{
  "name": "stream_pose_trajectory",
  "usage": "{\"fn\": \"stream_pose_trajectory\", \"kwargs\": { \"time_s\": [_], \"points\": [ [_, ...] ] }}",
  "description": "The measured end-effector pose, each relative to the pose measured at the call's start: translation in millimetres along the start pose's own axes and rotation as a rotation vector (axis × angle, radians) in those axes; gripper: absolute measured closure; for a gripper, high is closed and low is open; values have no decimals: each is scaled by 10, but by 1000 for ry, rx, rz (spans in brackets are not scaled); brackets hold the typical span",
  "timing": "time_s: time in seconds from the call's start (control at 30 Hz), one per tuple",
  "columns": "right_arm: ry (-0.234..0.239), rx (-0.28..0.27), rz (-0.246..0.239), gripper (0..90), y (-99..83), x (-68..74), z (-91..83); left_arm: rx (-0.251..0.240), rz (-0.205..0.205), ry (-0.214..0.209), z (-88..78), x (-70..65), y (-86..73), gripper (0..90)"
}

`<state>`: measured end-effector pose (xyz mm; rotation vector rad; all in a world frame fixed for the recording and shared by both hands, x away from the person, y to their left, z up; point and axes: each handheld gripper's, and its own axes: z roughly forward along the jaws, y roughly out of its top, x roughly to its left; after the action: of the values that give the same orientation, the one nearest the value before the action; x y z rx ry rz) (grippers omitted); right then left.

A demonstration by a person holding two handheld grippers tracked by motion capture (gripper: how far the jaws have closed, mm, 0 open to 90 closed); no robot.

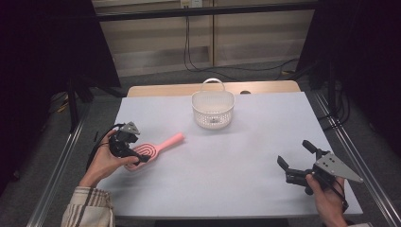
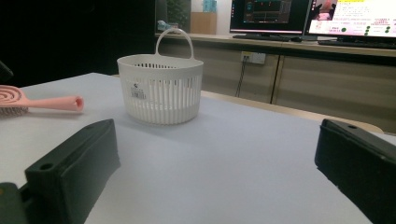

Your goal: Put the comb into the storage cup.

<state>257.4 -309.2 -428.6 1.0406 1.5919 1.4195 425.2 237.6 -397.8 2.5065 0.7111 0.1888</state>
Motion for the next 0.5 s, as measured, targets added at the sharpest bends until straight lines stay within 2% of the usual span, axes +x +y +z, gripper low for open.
{"fn": "stream_pose_trajectory", "kwargs": {
  "time_s": [0.1, 0.17, 0.2, 0.23, 0.3, 0.4, 0.47, 0.5],
  "points": [
    [-1, 2, 0, 0, 0, 2, 0, 35, 24, 3, 42, -10, 15, 62],
    [2, 10, -2, 0, -3, -1, 2, 35, 11, 3, 77, -10, 20, 64],
    [6, 8, 0, 0, -4, -2, 4, 50, 26, 2, 85, 1, 22, 64],
    [5, 8, -2, 0, -4, -3, 3, 47, 16, 2, 101, -2, 19, 65],
    [5, 9, 1, 0, -5, -6, 3, 66, 29, -3, 118, 9, 18, 64],
    [3, 12, 1, 0, -6, -7, 5, 66, 24, -6, 134, 5, 20, 64],
    [5, 14, 2, 0, -6, -4, 8, 60, -3, -10, 148, -6, 17, 64],
    [6, 13, -1, 0, -7, -4, 9, 75, 17, -7, 142, 8, 19, 64]
  ]
}}
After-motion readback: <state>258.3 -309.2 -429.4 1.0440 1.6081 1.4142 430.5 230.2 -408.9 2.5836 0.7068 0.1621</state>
